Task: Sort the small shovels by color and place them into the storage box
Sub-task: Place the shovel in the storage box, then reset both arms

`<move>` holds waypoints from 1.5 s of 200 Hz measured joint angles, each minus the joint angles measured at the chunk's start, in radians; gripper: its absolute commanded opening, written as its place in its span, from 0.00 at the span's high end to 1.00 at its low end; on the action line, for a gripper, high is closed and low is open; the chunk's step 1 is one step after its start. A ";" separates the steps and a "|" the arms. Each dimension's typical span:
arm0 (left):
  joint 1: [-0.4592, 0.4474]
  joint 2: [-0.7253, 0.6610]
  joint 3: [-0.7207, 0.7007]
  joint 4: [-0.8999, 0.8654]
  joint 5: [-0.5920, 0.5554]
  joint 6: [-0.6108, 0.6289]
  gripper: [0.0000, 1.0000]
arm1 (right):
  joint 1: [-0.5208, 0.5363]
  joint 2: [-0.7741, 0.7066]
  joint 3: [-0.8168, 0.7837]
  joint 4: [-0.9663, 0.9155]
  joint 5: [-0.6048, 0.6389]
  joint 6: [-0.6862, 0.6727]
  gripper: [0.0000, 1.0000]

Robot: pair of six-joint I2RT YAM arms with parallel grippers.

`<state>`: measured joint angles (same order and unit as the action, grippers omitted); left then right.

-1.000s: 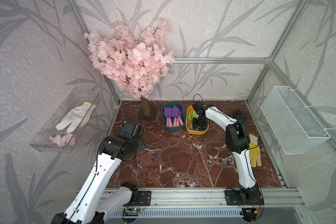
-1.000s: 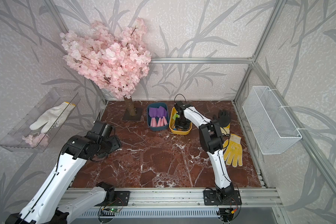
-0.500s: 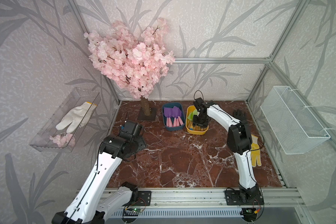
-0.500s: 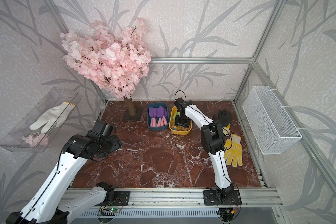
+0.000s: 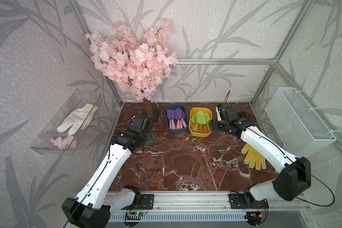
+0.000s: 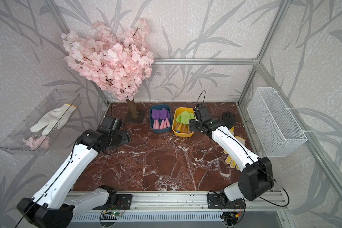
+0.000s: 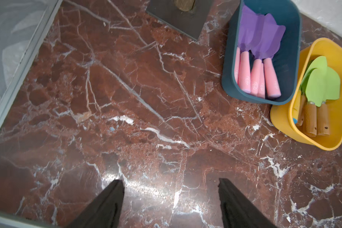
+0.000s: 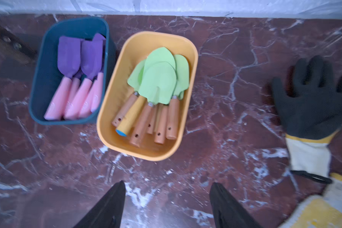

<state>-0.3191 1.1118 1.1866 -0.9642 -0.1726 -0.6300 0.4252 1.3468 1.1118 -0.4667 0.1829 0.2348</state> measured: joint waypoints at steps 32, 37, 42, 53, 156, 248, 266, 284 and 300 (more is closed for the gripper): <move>0.000 -0.137 -0.167 0.280 -0.108 0.135 0.07 | -0.057 -0.191 -0.266 0.230 0.097 -0.187 0.21; 0.000 -0.171 -0.204 0.331 -0.133 0.162 0.05 | -0.073 -0.213 -0.295 0.262 0.109 -0.207 0.20; 0.000 -0.198 -0.235 0.373 -0.152 0.185 0.05 | -0.088 -0.234 -0.323 0.292 0.119 -0.226 0.20; 0.001 -0.243 -0.290 0.460 -0.193 0.232 0.03 | -0.127 -0.276 -0.381 0.364 0.135 -0.260 0.20; 0.091 -0.164 -0.651 1.062 -0.426 0.515 0.00 | -0.210 -0.093 -0.712 0.973 0.161 -0.270 0.18; 0.232 0.141 -0.802 1.534 -0.300 0.545 0.02 | -0.229 0.159 -0.780 1.397 0.119 -0.317 0.17; 0.259 0.184 -0.775 1.531 -0.246 0.551 0.03 | -0.233 0.191 -0.786 1.439 0.101 -0.319 0.17; 0.282 0.183 -0.769 1.566 -0.203 0.552 0.03 | -0.233 0.222 -0.793 1.484 0.086 -0.327 0.17; 0.291 0.182 -0.769 1.587 -0.175 0.552 0.03 | -0.234 0.245 -0.793 1.514 0.074 -0.336 0.17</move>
<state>-0.0277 1.2938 0.4175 0.6228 -0.3481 -0.0784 0.1913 1.5921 0.3183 1.0470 0.2565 -0.1013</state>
